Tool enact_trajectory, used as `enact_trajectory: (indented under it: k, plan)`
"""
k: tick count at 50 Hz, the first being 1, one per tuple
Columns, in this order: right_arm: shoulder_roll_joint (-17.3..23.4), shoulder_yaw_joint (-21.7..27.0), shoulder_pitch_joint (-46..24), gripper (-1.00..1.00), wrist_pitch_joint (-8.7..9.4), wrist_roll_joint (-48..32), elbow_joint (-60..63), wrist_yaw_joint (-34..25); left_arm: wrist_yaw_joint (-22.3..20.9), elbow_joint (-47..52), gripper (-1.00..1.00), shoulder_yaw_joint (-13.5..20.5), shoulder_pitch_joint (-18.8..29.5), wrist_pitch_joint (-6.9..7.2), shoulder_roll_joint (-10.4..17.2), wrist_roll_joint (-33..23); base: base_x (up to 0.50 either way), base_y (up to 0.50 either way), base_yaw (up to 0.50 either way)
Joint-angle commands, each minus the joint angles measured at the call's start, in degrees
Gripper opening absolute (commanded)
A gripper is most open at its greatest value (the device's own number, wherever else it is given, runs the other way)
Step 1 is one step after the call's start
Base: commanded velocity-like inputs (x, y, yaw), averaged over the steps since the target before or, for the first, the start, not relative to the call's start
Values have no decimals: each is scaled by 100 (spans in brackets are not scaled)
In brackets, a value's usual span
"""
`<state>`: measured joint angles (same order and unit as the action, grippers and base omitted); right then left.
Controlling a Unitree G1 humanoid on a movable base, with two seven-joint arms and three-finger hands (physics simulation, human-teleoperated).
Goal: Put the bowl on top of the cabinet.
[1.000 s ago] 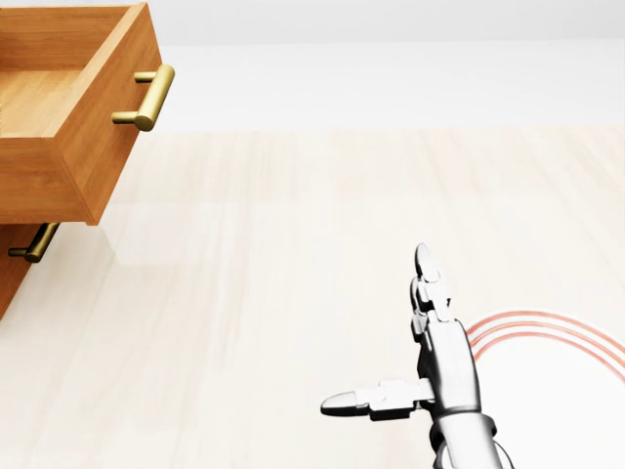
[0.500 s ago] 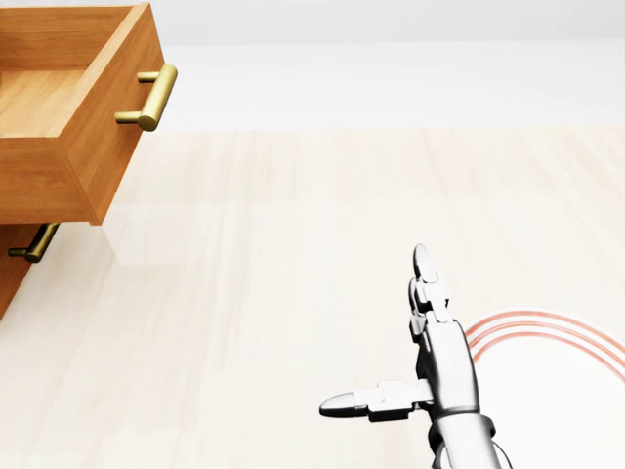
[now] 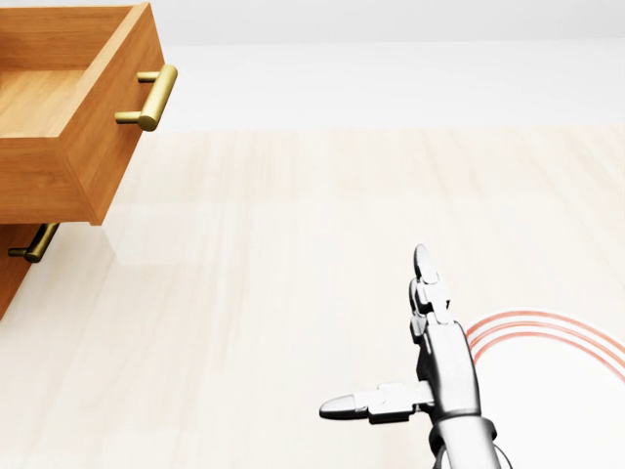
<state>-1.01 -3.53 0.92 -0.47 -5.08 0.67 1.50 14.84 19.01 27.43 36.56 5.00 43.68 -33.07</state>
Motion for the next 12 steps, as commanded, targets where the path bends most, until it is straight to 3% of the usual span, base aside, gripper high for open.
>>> enact_trajectory:
  k: [1,12]
  plan:
    - [-3,-22,20,100,8,-17,30,3,-877,2717,100,761,-552,0,145,384,0,0,0]
    - [0,-19,31,100,18,-15,60,-3,-740,2714,100,592,-680,0,19,300,0,0,0]
